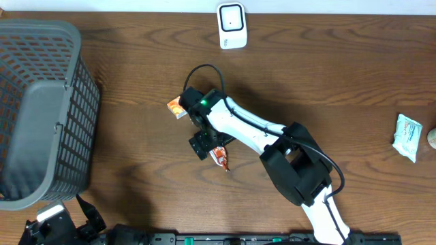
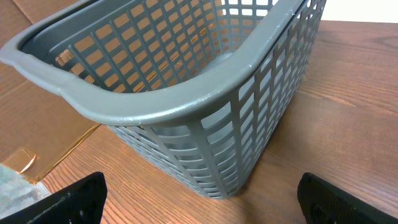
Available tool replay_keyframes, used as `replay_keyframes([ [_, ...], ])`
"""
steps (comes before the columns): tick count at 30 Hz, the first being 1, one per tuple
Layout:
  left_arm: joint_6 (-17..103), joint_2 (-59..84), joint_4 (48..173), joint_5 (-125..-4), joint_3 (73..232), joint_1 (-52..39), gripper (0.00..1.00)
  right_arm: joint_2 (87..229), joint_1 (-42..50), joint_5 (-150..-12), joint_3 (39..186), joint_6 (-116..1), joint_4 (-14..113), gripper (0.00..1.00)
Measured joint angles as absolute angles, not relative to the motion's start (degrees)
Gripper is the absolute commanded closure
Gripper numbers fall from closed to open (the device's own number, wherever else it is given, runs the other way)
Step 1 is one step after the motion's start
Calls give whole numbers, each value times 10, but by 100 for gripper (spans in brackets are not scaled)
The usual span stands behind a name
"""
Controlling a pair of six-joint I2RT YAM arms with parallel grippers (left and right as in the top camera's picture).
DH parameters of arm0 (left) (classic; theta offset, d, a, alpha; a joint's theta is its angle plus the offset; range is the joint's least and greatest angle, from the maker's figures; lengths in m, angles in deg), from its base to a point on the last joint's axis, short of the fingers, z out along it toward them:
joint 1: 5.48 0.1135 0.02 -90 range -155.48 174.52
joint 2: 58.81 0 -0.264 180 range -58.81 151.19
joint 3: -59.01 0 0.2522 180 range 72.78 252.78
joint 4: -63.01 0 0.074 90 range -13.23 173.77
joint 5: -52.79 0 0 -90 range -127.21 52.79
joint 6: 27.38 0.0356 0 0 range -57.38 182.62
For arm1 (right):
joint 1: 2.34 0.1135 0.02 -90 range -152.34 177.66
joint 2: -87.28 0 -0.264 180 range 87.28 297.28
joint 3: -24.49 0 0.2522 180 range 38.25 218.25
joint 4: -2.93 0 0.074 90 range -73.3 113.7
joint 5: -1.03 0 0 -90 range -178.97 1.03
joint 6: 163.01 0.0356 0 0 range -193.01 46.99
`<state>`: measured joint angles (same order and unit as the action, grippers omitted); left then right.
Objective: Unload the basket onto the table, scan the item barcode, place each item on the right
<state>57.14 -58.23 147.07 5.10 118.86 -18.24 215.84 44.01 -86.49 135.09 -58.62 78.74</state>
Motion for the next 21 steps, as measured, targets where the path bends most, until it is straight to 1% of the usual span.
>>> replay_keyframes([
  [1,571,-582,1471,51,1189,-182,2,2158,440,-865,1351,-586,786,31],
  [3,571,-582,1471,51,1189,-182,2,2159,440,-866,1350,-584,785,38],
  [7,571,-582,1471,51,1189,-182,2,2159,437,-861,1350,-582,783,59],
  [10,571,-582,1471,51,1189,-182,2,2159,434,-855,1350,-582,782,81],
  [12,571,-582,1471,51,1189,-182,2,2159,434,-848,1350,-582,781,99],
  [17,571,-582,1471,51,1189,-182,2,2160,433,-802,1351,-600,783,99],
  [21,571,-582,1471,51,1189,-182,2,2178,424,-700,1365,-655,830,99],
])
